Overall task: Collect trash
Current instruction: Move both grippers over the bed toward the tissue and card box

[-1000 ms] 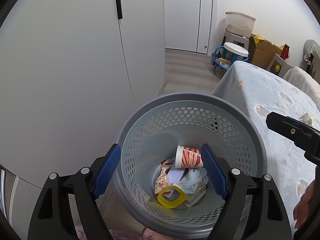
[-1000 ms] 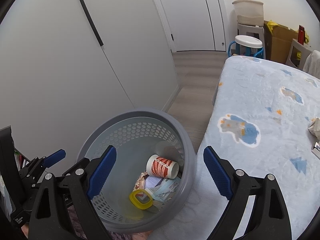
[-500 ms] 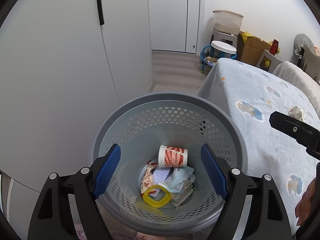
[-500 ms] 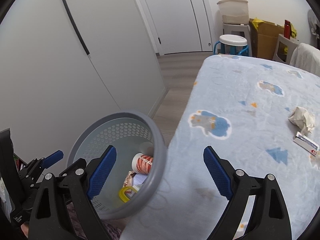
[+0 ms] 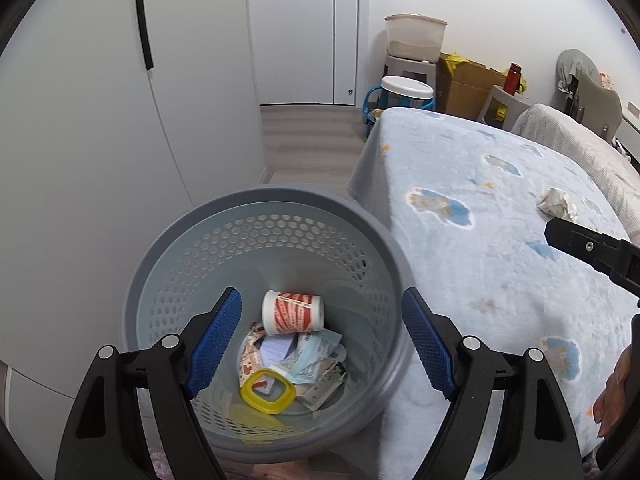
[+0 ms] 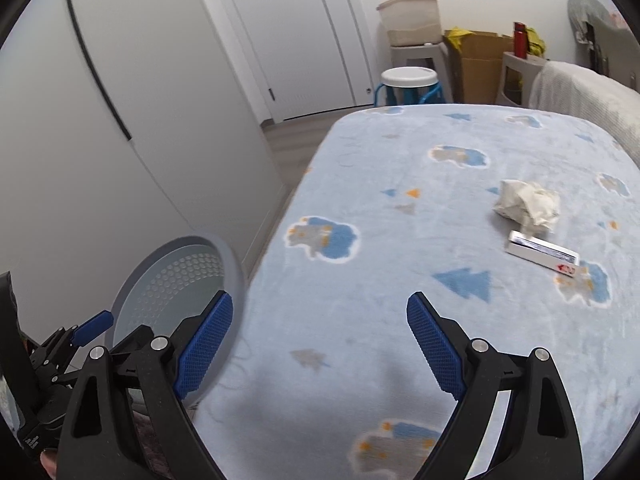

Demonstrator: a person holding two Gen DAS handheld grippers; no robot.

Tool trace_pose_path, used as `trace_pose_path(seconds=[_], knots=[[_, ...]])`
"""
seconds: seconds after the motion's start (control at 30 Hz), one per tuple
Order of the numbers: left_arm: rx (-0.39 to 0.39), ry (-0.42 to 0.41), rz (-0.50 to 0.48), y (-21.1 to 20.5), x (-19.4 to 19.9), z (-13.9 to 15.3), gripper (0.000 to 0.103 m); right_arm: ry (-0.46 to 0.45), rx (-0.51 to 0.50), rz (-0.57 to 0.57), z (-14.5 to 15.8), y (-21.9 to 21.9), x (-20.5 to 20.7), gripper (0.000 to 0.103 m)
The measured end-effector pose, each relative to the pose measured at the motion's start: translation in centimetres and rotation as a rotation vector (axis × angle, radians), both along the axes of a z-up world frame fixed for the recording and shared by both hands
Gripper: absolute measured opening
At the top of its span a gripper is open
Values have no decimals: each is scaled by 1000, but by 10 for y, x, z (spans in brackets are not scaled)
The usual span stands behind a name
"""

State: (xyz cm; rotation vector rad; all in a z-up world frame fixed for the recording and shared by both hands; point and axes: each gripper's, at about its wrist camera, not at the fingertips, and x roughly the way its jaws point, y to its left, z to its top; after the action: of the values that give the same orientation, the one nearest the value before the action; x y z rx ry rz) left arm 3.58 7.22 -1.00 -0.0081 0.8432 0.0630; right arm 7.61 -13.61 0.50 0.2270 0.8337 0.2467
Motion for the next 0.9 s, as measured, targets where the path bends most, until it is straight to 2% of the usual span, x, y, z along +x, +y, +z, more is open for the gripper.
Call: trace_pose_path(seconds=[0.57, 0.9], knots=[[-47, 11, -122, -55, -1, -1, 79, 50, -9, -247, -23, -101, -16, 87], [-61, 21, -153, -71, 1, -4, 79, 71, -38, -337, -35, -133, -12, 88]])
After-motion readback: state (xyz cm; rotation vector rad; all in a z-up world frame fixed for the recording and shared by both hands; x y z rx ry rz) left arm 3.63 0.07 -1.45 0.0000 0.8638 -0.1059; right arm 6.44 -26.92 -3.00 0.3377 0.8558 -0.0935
